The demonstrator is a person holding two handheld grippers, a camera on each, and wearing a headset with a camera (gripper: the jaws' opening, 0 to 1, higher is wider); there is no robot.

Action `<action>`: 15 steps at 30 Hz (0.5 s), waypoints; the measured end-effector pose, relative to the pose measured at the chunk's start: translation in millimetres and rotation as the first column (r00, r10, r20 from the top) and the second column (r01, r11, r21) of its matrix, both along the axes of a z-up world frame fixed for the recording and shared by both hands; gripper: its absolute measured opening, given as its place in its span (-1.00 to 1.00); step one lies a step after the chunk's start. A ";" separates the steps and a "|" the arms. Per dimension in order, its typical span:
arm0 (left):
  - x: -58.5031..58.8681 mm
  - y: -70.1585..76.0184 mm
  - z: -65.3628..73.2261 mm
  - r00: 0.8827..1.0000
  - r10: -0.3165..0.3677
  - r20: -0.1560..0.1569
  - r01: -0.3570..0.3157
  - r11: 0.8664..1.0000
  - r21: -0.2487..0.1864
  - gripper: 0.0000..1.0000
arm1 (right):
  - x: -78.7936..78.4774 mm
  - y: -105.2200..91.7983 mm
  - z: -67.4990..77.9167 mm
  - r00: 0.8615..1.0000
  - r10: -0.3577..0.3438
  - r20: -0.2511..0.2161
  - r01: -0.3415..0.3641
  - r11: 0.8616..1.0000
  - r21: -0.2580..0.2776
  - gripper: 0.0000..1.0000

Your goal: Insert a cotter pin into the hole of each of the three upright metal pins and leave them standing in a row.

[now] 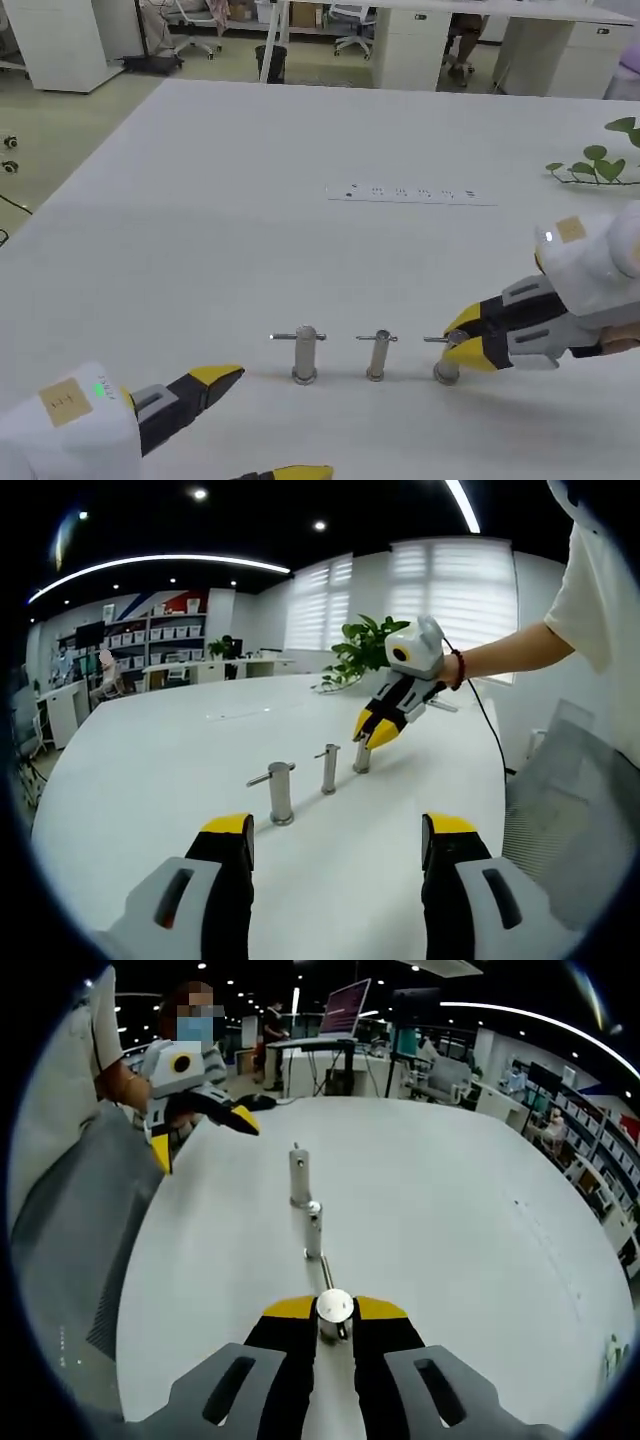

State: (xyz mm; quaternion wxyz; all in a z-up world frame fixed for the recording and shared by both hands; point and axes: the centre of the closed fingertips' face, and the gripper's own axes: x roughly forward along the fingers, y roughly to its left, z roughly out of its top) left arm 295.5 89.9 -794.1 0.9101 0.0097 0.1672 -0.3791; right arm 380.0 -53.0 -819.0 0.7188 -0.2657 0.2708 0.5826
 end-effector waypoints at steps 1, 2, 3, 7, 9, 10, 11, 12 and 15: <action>0.1 0.1 -0.1 1.000 0.000 -0.001 0.000 1.000 -0.001 0.35 | 1.2 -0.7 0.1 1.000 -0.002 -0.001 0.002 1.000 0.002 -0.73; 0.3 0.2 -0.2 1.000 0.001 -0.003 -0.001 1.000 -0.001 0.35 | 1.7 -1.1 0.0 1.000 -0.001 -0.001 0.001 1.000 0.003 -0.73; 0.3 0.2 -0.3 1.000 0.001 -0.003 -0.001 1.000 -0.001 0.35 | 1.7 -1.5 0.0 1.000 0.000 -0.005 0.000 1.000 0.004 -0.73; 0.9 0.3 -0.6 1.000 0.001 -0.004 -0.001 1.000 0.002 0.35 | 2.2 -2.9 -0.3 1.000 0.004 -0.024 -0.003 1.000 0.021 -0.72; 1.3 0.2 -0.6 1.000 0.001 -0.004 -0.001 1.000 0.003 0.35 | 3.1 -3.4 -0.5 0.999 0.002 -0.035 -0.001 1.000 0.031 -0.71; 1.5 0.2 -0.7 1.000 0.000 -0.004 0.000 1.000 0.006 0.35 | 3.1 -3.3 -0.6 0.999 0.000 -0.037 0.001 0.999 0.033 -0.71; 1.6 0.1 -0.8 1.000 0.000 -0.004 0.000 1.000 0.008 0.35 | 2.7 -2.8 -0.5 0.999 0.002 -0.036 -0.001 0.999 0.036 -0.70; 1.7 0.1 -0.9 1.000 0.000 -0.004 0.000 1.000 0.009 0.36 | 2.7 -2.5 -0.4 0.999 0.001 -0.035 0.000 0.999 0.039 -0.70; 2.1 0.0 -0.2 1.000 0.000 -0.005 0.000 1.000 0.010 0.37 | 1.5 -1.8 -0.2 0.999 -0.007 -0.045 0.009 0.999 0.054 -0.64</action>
